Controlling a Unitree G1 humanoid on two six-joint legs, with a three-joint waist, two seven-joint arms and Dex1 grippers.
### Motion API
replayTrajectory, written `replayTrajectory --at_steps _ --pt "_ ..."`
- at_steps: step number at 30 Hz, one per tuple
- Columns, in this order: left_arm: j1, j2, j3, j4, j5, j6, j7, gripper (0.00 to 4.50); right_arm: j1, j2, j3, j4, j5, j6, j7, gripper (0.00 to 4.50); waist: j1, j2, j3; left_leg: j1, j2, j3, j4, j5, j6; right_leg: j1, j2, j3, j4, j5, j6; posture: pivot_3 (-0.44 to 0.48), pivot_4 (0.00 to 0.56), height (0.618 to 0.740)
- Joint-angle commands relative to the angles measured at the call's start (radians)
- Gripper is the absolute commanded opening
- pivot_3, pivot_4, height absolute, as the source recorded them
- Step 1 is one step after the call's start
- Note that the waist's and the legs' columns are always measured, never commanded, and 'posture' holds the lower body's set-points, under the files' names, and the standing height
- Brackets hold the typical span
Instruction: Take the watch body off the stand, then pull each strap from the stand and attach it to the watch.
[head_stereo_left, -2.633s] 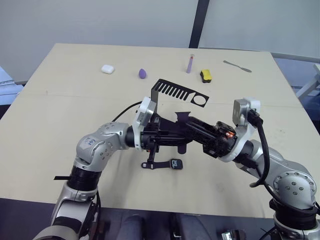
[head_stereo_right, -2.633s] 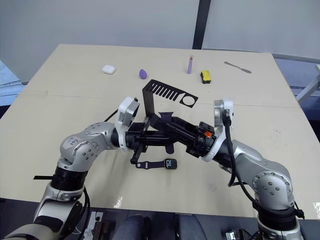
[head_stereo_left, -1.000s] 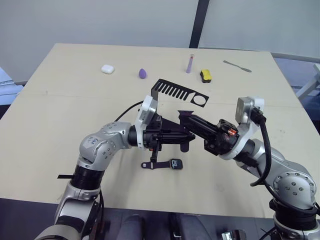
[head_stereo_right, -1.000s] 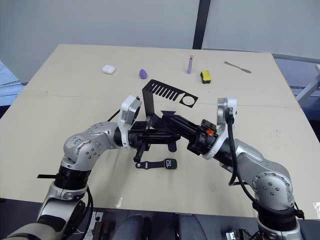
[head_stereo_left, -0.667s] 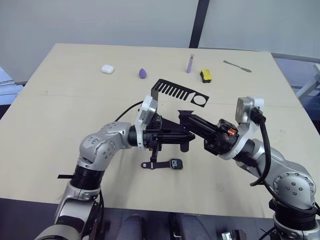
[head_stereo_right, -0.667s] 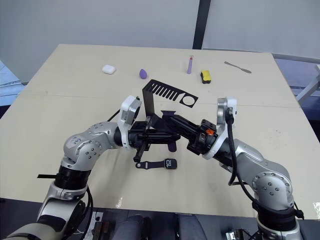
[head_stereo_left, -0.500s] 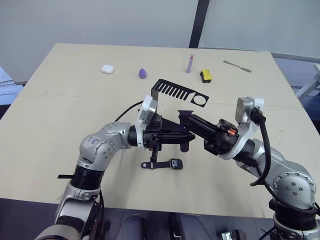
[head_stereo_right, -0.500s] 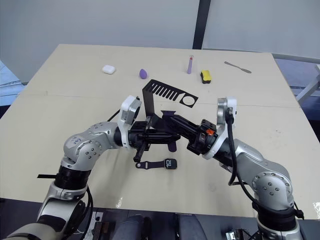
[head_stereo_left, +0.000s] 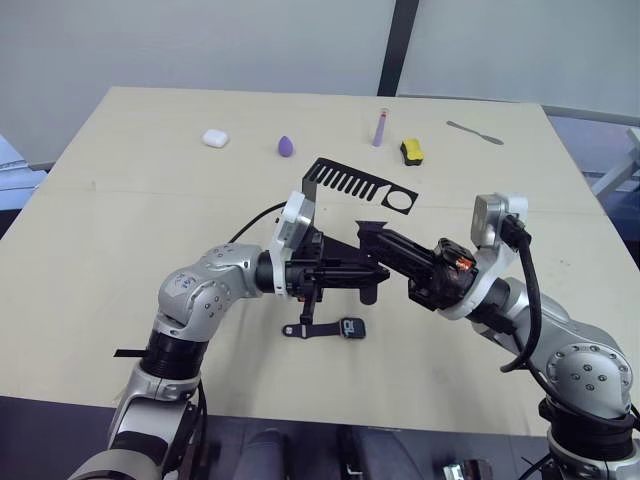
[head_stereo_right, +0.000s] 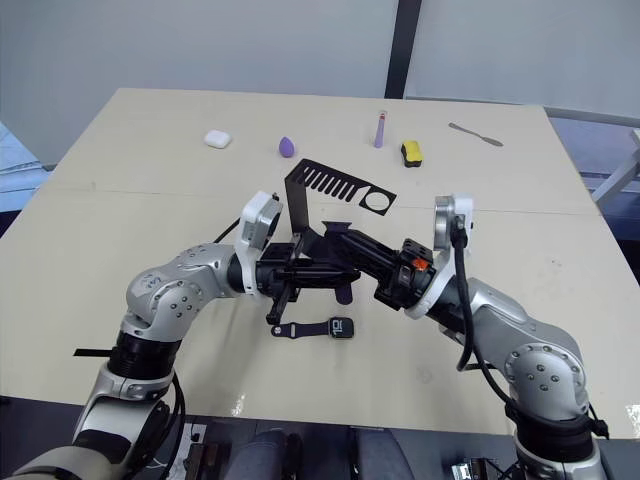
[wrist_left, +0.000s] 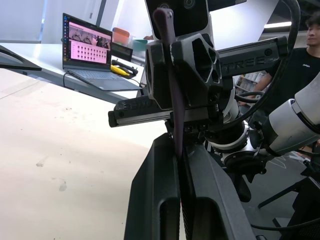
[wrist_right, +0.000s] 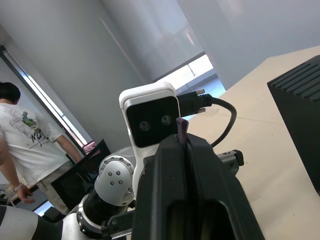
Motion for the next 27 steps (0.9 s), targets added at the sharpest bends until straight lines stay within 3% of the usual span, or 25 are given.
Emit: replayTrajectory --at_steps 1,2,15,18,21,27 --pt "-0.005 0.001 0.014 -0.033 -0.012 -0.018 -0.005 0.00 0.002 -0.015 -0.027 -0.030 0.017 -0.015 -0.001 1.94 0.000 0.000 0.000 0.000 0.000 0.000 0.000 0.000 0.000 0.000 0.000 0.000 0.000 0.000 0.000 0.000 0.150 0.740" --pt "-0.005 0.001 0.014 -0.032 -0.012 -0.018 -0.004 0.00 0.004 -0.018 -0.031 -0.030 0.021 -0.016 -0.002 2.39 0.000 0.000 0.000 0.000 0.000 0.000 0.000 0.000 0.000 0.000 0.000 0.000 0.000 0.000 0.000 0.000 0.150 0.740" --pt "-0.012 -0.002 0.010 -0.024 -0.008 -0.023 -0.002 0.00 -0.003 -0.017 -0.029 -0.022 0.023 -0.024 -0.002 2.39 0.000 0.000 0.000 0.000 0.000 0.000 0.000 0.000 0.000 0.000 0.000 0.000 0.000 0.000 0.000 0.000 0.150 0.740" --pt "-0.015 -0.001 0.011 -0.022 -0.009 -0.021 -0.002 0.00 -0.004 -0.013 -0.030 -0.022 0.029 -0.025 -0.005 1.55 0.000 0.000 0.000 0.000 0.000 0.000 0.000 0.000 0.000 0.000 0.000 0.000 0.000 0.000 0.000 0.000 0.150 0.740" --pt "-0.015 0.000 0.011 -0.022 -0.008 -0.022 -0.003 0.00 -0.001 -0.014 -0.032 -0.022 0.027 -0.026 -0.008 0.16 0.000 0.000 0.000 0.000 0.000 0.000 0.000 0.000 0.000 0.000 0.000 0.000 0.000 0.000 0.000 0.000 0.150 0.740" --pt "-0.016 -0.001 0.009 -0.020 -0.007 -0.022 -0.003 0.00 0.001 -0.015 -0.033 -0.023 0.030 -0.027 -0.009 0.16 0.000 0.000 0.000 0.000 0.000 0.000 0.000 0.000 0.000 0.000 0.000 0.000 0.000 0.000 0.000 0.000 0.150 0.740"
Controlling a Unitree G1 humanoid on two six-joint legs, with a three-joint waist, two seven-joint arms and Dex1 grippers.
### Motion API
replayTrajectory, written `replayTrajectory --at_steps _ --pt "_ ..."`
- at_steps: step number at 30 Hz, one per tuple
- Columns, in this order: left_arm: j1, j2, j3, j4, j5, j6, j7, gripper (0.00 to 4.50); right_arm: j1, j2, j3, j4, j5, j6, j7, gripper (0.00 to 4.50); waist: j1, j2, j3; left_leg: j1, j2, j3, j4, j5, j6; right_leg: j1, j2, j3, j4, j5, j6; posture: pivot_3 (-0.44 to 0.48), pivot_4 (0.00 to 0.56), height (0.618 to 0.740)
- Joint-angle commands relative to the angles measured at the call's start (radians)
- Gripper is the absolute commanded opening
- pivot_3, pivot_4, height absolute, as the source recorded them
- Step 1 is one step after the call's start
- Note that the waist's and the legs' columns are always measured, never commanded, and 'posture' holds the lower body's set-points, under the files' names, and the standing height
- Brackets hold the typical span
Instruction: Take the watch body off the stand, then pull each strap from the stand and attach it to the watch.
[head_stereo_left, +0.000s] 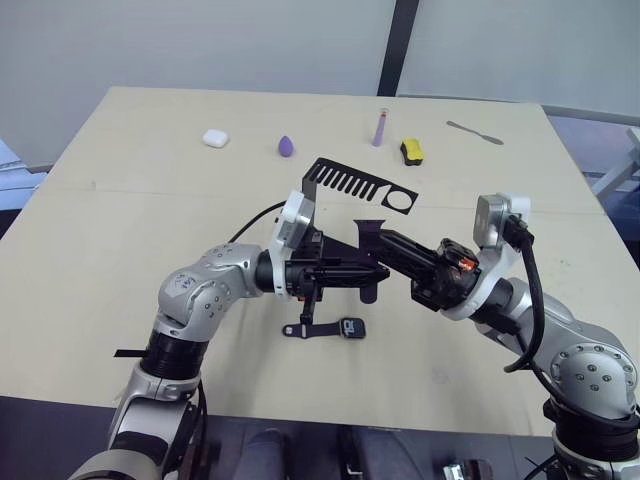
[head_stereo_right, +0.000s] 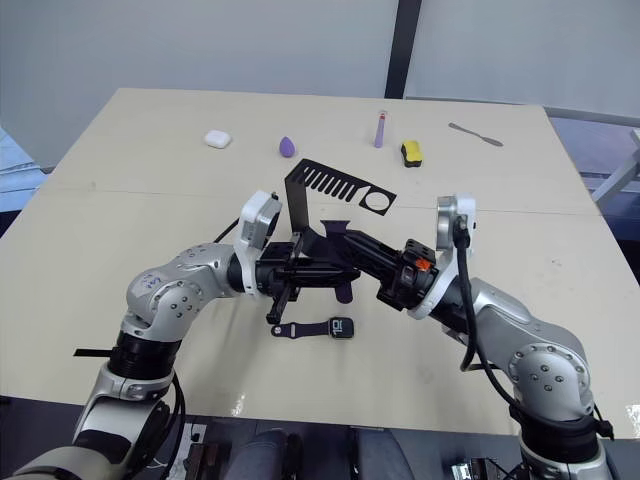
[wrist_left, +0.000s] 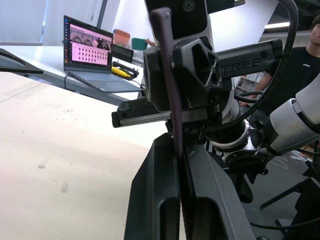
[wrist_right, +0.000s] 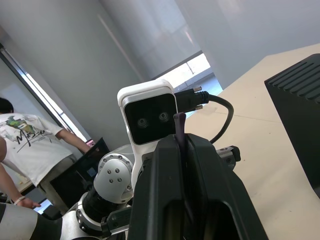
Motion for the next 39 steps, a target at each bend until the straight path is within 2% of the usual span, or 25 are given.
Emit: replayTrajectory --at_steps 1,16,18,20,22,24,26,28,32,39 --pt "-0.016 0.000 0.008 -0.021 -0.007 -0.012 -0.004 0.00 -0.003 0.003 -0.029 -0.023 0.022 -0.026 -0.009 0.16 0.000 0.000 0.000 0.000 0.000 0.000 0.000 0.000 0.000 0.000 0.000 0.000 0.000 0.000 0.000 0.000 0.150 0.740" --pt "-0.014 0.007 -0.003 -0.021 -0.003 0.008 0.003 0.00 -0.008 0.005 -0.033 -0.024 0.039 -0.027 -0.007 0.07 0.000 0.000 0.000 0.000 0.000 0.000 0.000 0.000 0.000 0.000 0.000 0.000 0.000 0.000 0.000 0.000 0.150 0.740" --pt "-0.007 0.034 -0.003 -0.029 0.003 0.002 -0.020 0.62 -0.005 -0.011 -0.040 -0.032 0.031 -0.024 -0.002 0.00 0.000 0.000 0.000 0.000 0.000 0.000 0.000 0.000 0.000 0.000 0.000 0.000 0.000 0.000 0.000 0.000 0.150 0.740" --pt "0.007 0.101 -0.014 -0.047 0.037 -0.022 -0.061 1.29 0.010 -0.063 -0.057 -0.055 -0.004 -0.011 0.019 0.00 -0.002 0.000 0.000 0.000 0.000 0.000 0.000 0.000 0.000 0.000 0.000 0.000 0.000 0.000 0.000 0.000 0.150 0.740" --pt "0.020 0.156 -0.038 -0.058 0.077 -0.057 -0.096 2.29 0.034 -0.116 -0.073 -0.073 -0.035 -0.005 0.042 0.00 0.000 0.000 0.000 0.000 0.000 0.000 -0.001 0.000 0.000 0.000 0.000 0.000 0.000 0.000 0.000 0.000 0.150 0.740" --pt "0.043 0.213 -0.093 -0.065 0.173 -0.147 -0.130 3.27 0.085 -0.198 -0.100 -0.098 -0.102 -0.002 0.091 0.00 0.001 0.000 0.000 0.000 0.000 0.000 -0.001 0.000 0.000 0.000 0.000 0.000 -0.001 0.000 0.000 0.000 0.150 0.740" --pt "0.065 0.244 -0.166 -0.052 0.296 -0.256 -0.129 4.16 0.166 -0.304 -0.111 -0.137 -0.251 -0.033 0.184 0.00 0.007 0.001 0.000 0.000 0.000 0.000 -0.001 0.000 0.001 0.001 0.000 0.000 -0.003 0.000 0.000 0.000 0.150 0.740" --pt "0.079 0.244 -0.218 -0.029 0.380 -0.323 -0.111 4.16 0.254 -0.393 -0.114 -0.166 -0.405 -0.093 0.277 0.00 0.014 0.000 0.000 0.000 -0.001 0.000 -0.002 -0.001 0.002 0.002 -0.001 0.000 -0.005 0.000 0.000 0.000 0.150 0.740" --pt "0.087 0.205 -0.275 0.035 0.497 -0.384 -0.044 4.16 0.397 -0.470 -0.140 -0.179 -0.613 -0.219 0.399 0.00 0.027 0.000 0.001 -0.001 -0.001 0.000 -0.001 -0.002 0.003 0.002 -0.001 0.000 -0.005 0.000 0.000 0.000 0.150 0.740" --pt "0.088 0.110 -0.332 0.107 0.627 -0.435 0.042 4.16 0.539 -0.455 -0.172 -0.190 -0.761 -0.336 0.487 0.00 0.026 -0.001 0.001 0.001 -0.001 0.000 0.000 -0.002 0.005 0.002 0.000 0.000 -0.002 0.000 0.000 0.000 0.150 0.740"
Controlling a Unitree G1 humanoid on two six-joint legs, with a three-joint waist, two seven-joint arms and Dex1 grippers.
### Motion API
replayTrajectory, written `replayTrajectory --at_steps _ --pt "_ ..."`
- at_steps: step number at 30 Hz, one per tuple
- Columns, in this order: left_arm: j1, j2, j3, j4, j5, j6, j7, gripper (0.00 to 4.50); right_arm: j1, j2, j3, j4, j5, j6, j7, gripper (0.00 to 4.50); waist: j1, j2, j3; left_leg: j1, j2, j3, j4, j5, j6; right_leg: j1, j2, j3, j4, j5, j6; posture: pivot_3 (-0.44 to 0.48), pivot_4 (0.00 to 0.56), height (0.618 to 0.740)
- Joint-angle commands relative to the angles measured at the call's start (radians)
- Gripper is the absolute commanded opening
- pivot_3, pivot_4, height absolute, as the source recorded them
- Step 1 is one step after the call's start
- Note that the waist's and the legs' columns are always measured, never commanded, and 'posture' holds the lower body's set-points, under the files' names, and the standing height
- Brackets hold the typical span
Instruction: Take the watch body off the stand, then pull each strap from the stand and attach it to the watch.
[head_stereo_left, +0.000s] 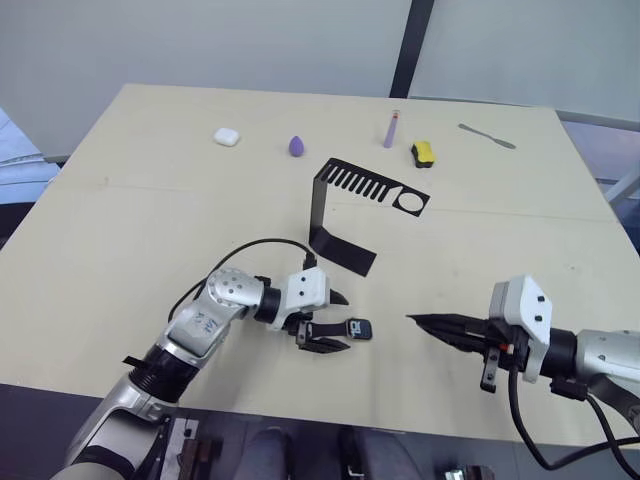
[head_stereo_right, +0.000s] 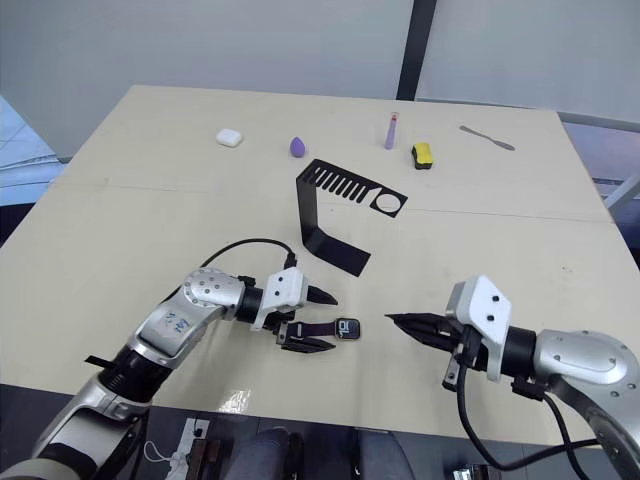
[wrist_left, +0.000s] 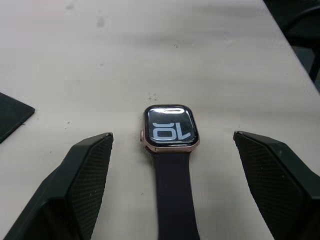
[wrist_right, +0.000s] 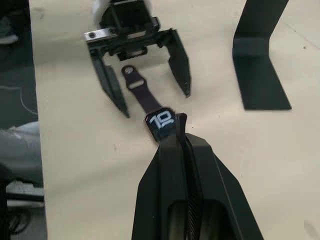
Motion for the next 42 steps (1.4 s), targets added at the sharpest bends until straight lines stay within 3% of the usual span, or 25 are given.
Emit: replayTrajectory --at_steps 1,18,21,24,25,26,30,36,42 --pt "-0.001 -0.039 -0.019 -0.004 0.035 -0.011 0.033 4.16 0.010 0.015 -0.021 -0.033 -0.057 -0.064 0.031 0.00 -0.002 0.000 0.000 0.000 0.000 0.000 0.000 0.000 0.000 0.000 0.000 0.000 0.000 0.000 0.000 0.000 0.150 0.740" --pt "0.018 -0.085 -0.028 0.001 0.089 0.056 0.060 4.16 0.011 0.056 0.007 -0.027 -0.116 -0.074 0.050 0.00 0.001 0.000 0.000 0.001 0.000 0.000 0.001 0.002 -0.003 0.000 0.000 0.000 0.001 0.000 0.000 0.000 0.150 0.740" --pt "0.021 -0.089 -0.026 0.002 0.082 0.052 0.050 3.28 0.004 0.060 0.013 -0.026 -0.116 -0.070 0.047 0.00 0.001 0.000 0.000 0.001 0.000 0.000 0.001 0.002 -0.003 0.001 0.000 0.000 0.001 0.000 0.000 0.000 0.150 0.740" --pt "0.018 -0.090 -0.027 0.008 0.079 0.056 0.038 1.88 0.000 0.061 0.020 -0.025 -0.120 -0.070 0.044 0.00 0.001 0.000 0.000 0.001 0.000 0.000 0.001 0.002 -0.004 0.001 0.001 0.000 0.002 0.000 0.000 0.000 0.150 0.740" --pt "0.015 -0.091 -0.025 0.013 0.077 0.059 0.035 1.58 -0.001 0.062 0.022 -0.025 -0.126 -0.075 0.042 0.00 0.001 0.000 0.000 0.001 0.000 0.000 0.001 0.002 -0.004 0.001 0.001 0.000 0.002 0.000 0.000 0.000 0.150 0.740" --pt "0.013 -0.093 -0.021 0.018 0.071 0.064 0.031 1.58 -0.002 0.064 0.024 -0.024 -0.133 -0.079 0.040 0.00 0.001 0.000 0.000 0.001 0.000 0.000 0.001 0.002 -0.004 0.001 0.001 0.000 0.002 0.000 0.000 0.000 0.150 0.740" --pt "-0.003 -0.107 0.021 0.023 0.005 0.154 0.009 1.58 -0.009 0.076 0.030 -0.028 -0.171 -0.104 0.030 0.00 0.002 0.000 0.000 0.001 0.000 0.000 0.001 0.002 -0.004 0.001 0.001 0.000 0.002 0.000 0.000 0.000 0.150 0.740" --pt "-0.091 -0.118 0.213 0.036 -0.321 0.645 -0.083 1.58 -0.060 0.069 0.100 -0.031 -0.369 -0.233 0.011 0.00 -0.002 0.000 0.000 0.001 0.000 0.000 0.002 0.003 -0.005 0.000 0.001 0.000 0.003 0.000 0.000 0.000 0.150 0.740" --pt "-0.163 -0.106 0.332 0.155 -0.497 0.883 -0.123 1.58 -0.149 0.083 0.205 0.028 -0.582 -0.393 -0.006 0.00 -0.002 0.000 0.000 0.001 0.000 0.000 0.003 0.004 -0.008 0.000 0.002 0.000 0.004 0.000 0.000 0.000 0.150 0.740"
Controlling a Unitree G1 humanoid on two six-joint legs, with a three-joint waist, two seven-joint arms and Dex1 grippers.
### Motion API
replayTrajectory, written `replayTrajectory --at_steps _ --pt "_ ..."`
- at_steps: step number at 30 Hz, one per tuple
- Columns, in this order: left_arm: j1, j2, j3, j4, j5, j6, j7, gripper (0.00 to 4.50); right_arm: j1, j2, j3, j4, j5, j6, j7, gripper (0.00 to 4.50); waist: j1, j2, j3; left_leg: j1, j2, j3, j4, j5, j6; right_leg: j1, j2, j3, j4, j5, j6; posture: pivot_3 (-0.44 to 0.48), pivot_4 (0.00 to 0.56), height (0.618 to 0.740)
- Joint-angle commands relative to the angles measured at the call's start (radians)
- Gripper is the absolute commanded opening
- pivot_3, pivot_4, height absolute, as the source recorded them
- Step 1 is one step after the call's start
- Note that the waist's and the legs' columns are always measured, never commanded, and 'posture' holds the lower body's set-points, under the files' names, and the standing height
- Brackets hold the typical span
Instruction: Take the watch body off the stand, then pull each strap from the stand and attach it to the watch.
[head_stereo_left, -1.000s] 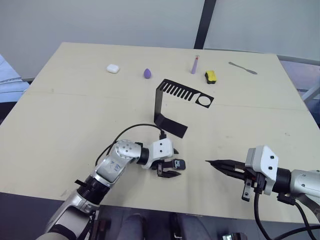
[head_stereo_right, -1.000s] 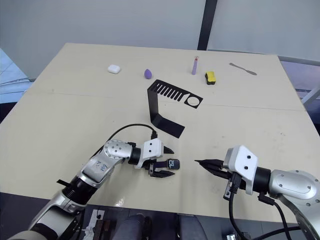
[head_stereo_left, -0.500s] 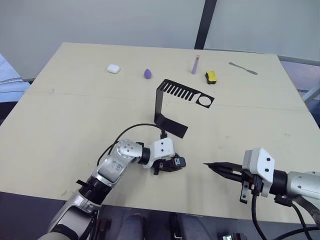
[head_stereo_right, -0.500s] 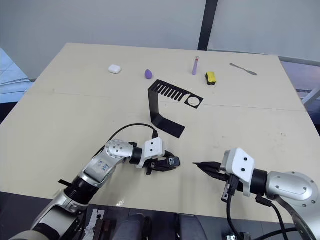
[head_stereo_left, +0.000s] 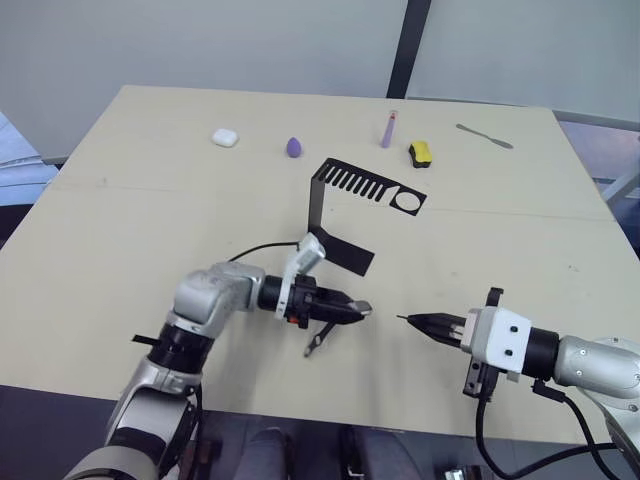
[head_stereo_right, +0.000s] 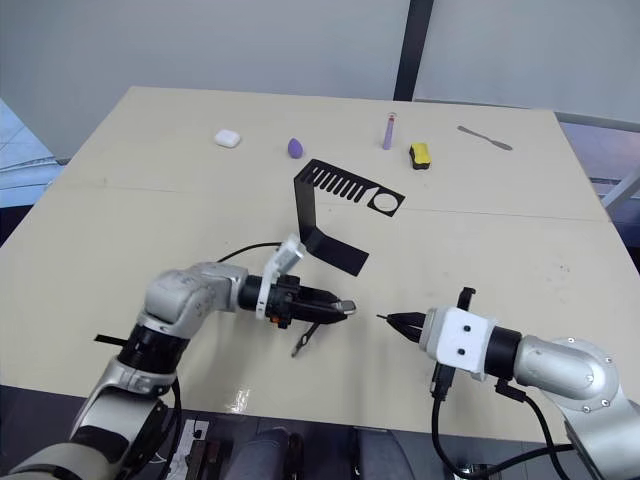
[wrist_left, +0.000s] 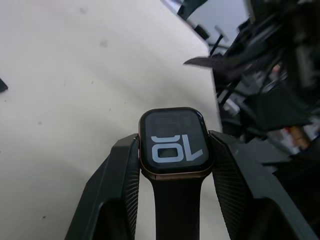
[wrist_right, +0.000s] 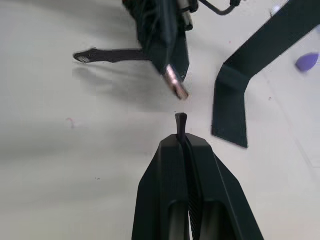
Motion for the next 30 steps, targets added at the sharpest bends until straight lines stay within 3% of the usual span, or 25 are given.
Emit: replayTrajectory --at_steps 1,6,16,30 --pt "-0.025 -0.001 0.056 0.054 -0.093 0.085 -0.031 1.58 -0.053 0.013 0.044 0.009 -0.094 -0.075 -0.028 0.00 0.000 0.000 0.000 0.000 0.000 0.000 0.000 0.000 0.000 0.000 0.000 0.000 0.001 0.000 0.000 0.000 0.150 0.740" --pt "-0.047 -0.012 0.071 0.131 -0.090 0.065 0.002 1.58 -0.139 0.057 0.102 0.058 -0.174 -0.084 -0.058 0.00 0.002 0.000 0.000 0.000 0.000 0.000 0.002 0.000 -0.001 -0.001 0.000 0.000 0.001 0.000 0.000 0.000 0.150 0.740" --pt "-0.033 -0.018 0.074 0.127 -0.101 0.059 0.022 1.58 -0.213 0.129 0.196 0.069 -0.245 -0.056 -0.063 0.00 0.001 0.000 0.000 -0.001 0.000 0.000 0.003 0.000 -0.001 -0.001 0.000 0.000 0.003 0.000 0.000 0.000 0.150 0.740" --pt "-0.033 -0.027 0.076 0.141 -0.101 0.024 0.034 1.58 -0.239 0.153 0.191 0.056 -0.231 -0.026 -0.044 0.00 0.001 0.000 0.000 -0.001 0.000 0.000 0.004 0.000 -0.001 -0.002 -0.001 0.000 0.004 0.000 0.000 0.000 0.150 0.740"
